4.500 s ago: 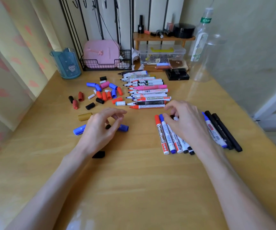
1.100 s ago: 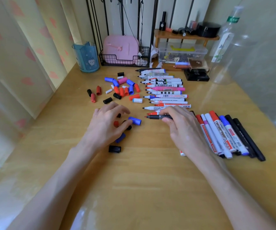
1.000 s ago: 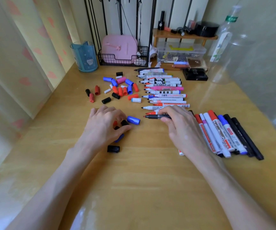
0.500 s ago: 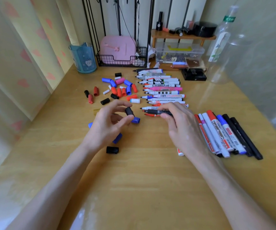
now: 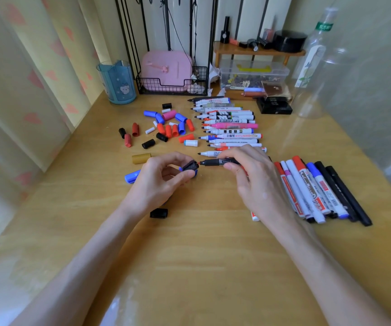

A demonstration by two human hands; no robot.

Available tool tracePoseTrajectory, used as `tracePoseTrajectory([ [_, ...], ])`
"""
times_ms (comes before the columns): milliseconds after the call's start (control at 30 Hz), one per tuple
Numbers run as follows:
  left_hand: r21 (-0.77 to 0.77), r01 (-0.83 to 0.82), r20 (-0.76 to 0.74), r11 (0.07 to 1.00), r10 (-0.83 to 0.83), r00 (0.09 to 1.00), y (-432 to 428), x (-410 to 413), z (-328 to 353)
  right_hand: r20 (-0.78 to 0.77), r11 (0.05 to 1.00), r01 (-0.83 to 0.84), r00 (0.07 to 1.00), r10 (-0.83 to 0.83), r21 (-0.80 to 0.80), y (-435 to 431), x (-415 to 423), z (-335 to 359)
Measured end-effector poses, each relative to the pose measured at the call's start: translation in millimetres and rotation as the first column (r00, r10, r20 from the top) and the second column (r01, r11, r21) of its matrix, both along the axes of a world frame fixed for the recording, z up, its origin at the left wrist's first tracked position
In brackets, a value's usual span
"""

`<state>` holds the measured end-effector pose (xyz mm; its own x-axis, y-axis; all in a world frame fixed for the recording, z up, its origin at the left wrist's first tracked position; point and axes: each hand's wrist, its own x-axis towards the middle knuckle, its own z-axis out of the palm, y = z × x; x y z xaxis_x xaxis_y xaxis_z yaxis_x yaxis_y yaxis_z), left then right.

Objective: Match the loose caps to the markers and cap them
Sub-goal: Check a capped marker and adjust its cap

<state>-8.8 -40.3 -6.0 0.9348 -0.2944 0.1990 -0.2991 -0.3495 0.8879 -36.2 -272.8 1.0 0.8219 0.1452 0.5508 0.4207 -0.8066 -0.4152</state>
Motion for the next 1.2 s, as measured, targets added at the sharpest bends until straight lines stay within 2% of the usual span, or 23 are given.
tracePoseTrajectory([
  [467, 0.017, -0.01, 0.032, 1.0, 0.01, 0.999, -0.7, 0.3, -0.3, 0.025, 0.999, -0.023, 0.999, 0.024, -0.028, -2.0, 1.9, -1.4],
  [667, -0.12, -0.014, -0.007, 0.993, 0.013, 1.0, -5.1, -3.5, 2.7, 0.036, 1.0, 0.016, 0.999, -0.016, 0.001, -1.8, 1.1, -0.3],
  [767, -0.061, -0.026, 0.057, 0.998, 0.029, 0.998, -4.1, -1.3, -0.9, 0.027, 1.0, 0.028, 0.999, -0.028, 0.01, -1.3, -0.1, -0.1],
  [933, -0.221, -0.078, -0.106, 0.972, 0.056, 0.993, -2.7, -1.7, 1.9, 0.015, 1.0, 0.028, 0.999, -0.028, 0.0, 0.6, -1.5, 1.1],
  [1200, -0.198, -0.006, -0.119, 0.98, -0.018, 0.993, 1.3, -2.4, 5.0, 0.014, 0.999, 0.045, 0.999, -0.045, 0.008, 0.7, -1.6, 2.1],
])
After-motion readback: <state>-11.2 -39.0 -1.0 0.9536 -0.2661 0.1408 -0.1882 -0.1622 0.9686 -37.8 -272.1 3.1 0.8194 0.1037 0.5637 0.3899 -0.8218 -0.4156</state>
